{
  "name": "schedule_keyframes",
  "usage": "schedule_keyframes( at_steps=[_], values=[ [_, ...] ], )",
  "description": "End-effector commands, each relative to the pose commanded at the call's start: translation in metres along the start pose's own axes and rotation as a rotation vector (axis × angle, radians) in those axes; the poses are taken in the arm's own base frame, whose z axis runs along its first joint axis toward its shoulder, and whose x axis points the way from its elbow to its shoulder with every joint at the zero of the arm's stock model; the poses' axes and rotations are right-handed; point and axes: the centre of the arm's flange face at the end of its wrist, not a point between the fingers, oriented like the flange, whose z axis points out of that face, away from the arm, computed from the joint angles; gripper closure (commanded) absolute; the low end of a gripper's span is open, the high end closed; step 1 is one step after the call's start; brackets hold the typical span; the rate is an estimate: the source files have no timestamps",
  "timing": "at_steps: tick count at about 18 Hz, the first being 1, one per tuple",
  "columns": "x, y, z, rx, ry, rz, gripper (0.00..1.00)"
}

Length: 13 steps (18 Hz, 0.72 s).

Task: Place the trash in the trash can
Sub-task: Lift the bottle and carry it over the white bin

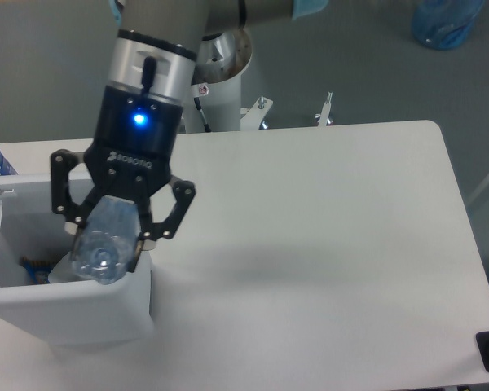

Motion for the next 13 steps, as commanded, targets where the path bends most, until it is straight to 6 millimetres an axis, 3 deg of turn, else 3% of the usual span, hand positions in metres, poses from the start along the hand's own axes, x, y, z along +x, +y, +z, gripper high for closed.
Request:
schedule_keyframes(
  at_steps=[13],
  values=[
    [0.019,0.013,0.052,-0.062,0.046,0.022,0.41]
  ],
)
